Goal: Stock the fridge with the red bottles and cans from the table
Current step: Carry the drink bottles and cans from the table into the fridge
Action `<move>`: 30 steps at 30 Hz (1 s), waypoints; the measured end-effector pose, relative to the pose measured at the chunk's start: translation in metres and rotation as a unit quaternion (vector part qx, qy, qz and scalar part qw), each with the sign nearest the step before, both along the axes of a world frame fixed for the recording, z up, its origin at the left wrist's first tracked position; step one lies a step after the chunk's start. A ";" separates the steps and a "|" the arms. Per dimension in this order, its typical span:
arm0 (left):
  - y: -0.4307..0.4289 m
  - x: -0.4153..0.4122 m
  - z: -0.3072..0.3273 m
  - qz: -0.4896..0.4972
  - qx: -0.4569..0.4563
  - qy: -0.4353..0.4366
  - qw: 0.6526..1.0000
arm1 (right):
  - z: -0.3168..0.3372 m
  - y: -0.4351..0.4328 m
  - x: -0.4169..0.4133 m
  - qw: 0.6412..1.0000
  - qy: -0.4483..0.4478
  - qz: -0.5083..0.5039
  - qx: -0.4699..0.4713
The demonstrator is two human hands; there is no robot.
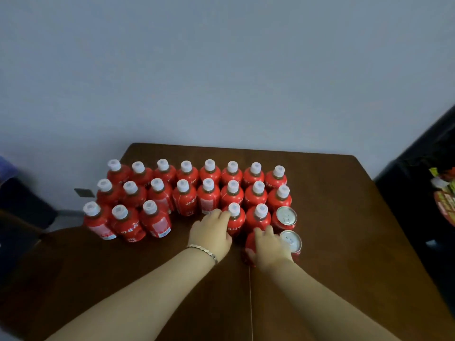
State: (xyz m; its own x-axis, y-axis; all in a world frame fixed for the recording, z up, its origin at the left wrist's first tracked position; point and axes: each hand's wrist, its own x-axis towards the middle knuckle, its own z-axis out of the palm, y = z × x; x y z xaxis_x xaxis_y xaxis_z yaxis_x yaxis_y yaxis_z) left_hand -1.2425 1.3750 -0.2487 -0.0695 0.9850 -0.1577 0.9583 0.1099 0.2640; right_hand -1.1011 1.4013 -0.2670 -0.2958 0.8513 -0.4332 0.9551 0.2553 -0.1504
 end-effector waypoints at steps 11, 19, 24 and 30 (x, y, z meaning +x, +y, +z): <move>0.090 0.000 -0.047 -0.089 -0.081 0.086 0.989 | -0.029 0.042 -0.001 0.996 0.069 -0.010 0.059; 0.070 -0.036 -0.051 -0.041 0.008 0.149 0.988 | -0.015 0.082 -0.006 0.993 0.069 -0.096 -0.001; 0.074 -0.058 -0.042 -0.076 0.035 0.189 0.978 | -0.016 0.084 -0.006 0.990 0.090 -0.096 -0.057; 0.111 -0.065 -0.030 -0.102 -0.102 0.180 0.973 | -0.021 0.080 -0.011 0.997 0.053 -0.055 -0.027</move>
State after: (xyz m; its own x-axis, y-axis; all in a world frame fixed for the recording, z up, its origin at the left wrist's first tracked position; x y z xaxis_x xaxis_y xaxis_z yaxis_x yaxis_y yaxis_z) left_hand -1.3076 1.4861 -0.2787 0.0371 0.9350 -0.3527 0.9919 -0.0773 -0.1006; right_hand -1.1119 1.4809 -0.2885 -0.2486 0.8573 -0.4507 0.9549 0.1388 -0.2627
